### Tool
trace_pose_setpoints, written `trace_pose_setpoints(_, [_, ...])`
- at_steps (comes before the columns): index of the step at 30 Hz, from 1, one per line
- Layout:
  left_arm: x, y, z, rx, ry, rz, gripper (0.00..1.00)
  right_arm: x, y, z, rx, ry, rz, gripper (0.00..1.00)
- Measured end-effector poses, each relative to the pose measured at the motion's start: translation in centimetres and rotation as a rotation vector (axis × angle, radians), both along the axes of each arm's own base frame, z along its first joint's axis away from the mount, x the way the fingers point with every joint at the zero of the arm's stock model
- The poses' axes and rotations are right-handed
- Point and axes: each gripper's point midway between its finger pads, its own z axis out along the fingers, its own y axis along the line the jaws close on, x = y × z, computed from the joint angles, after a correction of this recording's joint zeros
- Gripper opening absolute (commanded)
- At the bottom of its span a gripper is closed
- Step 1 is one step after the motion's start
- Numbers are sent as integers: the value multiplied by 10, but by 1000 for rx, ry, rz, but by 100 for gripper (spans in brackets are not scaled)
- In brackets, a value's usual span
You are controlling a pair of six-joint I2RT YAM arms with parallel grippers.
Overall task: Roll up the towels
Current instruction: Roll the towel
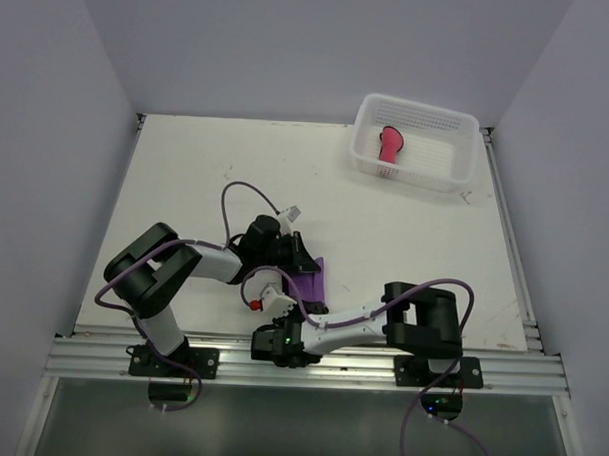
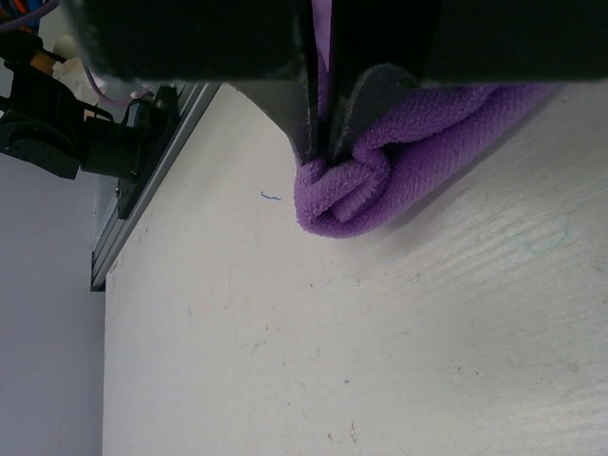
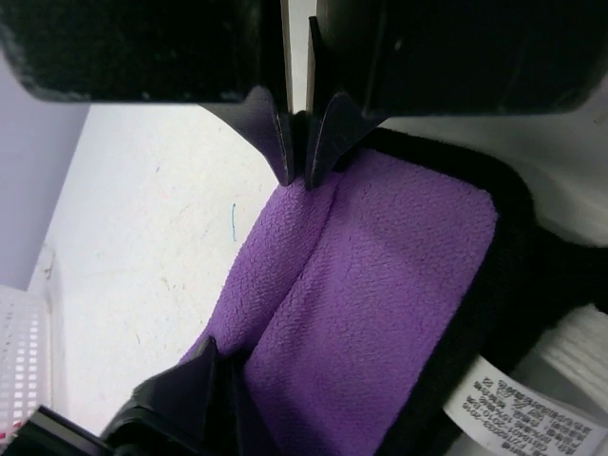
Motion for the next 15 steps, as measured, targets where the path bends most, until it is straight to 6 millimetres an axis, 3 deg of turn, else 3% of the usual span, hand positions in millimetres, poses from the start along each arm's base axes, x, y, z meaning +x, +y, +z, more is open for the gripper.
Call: trace_pose_setpoints(15, [-4, 15, -11, 10, -49, -26, 0, 0, 9, -11, -192, 15, 104, 0])
